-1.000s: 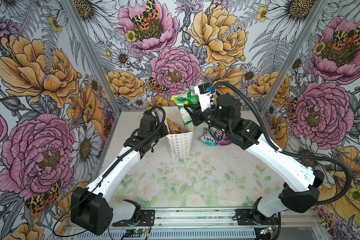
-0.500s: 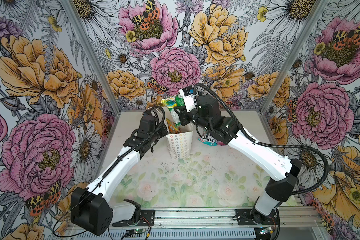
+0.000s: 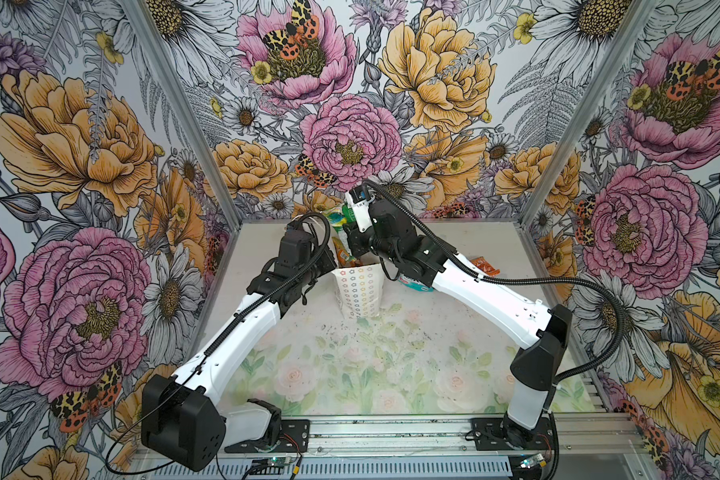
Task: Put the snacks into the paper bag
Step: 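Carry the green-and-yellow packet with the right gripper over the bag opening, then lower the green-and-yellow packet into the bag with the right gripper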
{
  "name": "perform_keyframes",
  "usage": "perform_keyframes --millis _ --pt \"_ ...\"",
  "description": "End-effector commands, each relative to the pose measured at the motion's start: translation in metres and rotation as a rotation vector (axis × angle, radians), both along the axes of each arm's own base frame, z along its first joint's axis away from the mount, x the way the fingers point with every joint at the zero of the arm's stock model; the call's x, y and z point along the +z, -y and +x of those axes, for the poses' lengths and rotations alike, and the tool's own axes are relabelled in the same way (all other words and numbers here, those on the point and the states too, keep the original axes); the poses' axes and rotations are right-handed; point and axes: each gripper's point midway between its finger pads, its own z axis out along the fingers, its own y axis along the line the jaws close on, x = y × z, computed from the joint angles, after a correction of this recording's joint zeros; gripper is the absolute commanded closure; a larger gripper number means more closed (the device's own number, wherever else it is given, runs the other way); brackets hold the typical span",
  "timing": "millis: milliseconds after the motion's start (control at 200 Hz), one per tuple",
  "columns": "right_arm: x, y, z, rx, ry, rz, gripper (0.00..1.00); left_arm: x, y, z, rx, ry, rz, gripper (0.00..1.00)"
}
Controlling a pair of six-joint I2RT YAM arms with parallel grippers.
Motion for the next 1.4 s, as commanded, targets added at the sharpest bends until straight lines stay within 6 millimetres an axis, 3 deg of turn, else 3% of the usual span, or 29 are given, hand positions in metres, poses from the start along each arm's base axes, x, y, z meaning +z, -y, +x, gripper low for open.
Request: perform_keyframes --millis 0,415,1391 --pt "0.02 0.001 0.008 -0.049 0.076 -0.005 1.0 0.003 -0.003 -0.007 -0.012 0.005 -0.008 1.0" --pt "-0.006 0.0 0.022 -0.131 0.115 -0.168 1.0 0.001 -0.003 -0.007 -0.012 -0.001 -0.007 1.0" --pt "-0.039 -0.016 0.002 -0.042 -0.027 -0.214 0.96 0.003 -0.004 -0.006 -0.013 0.003 -0.012 1.0"
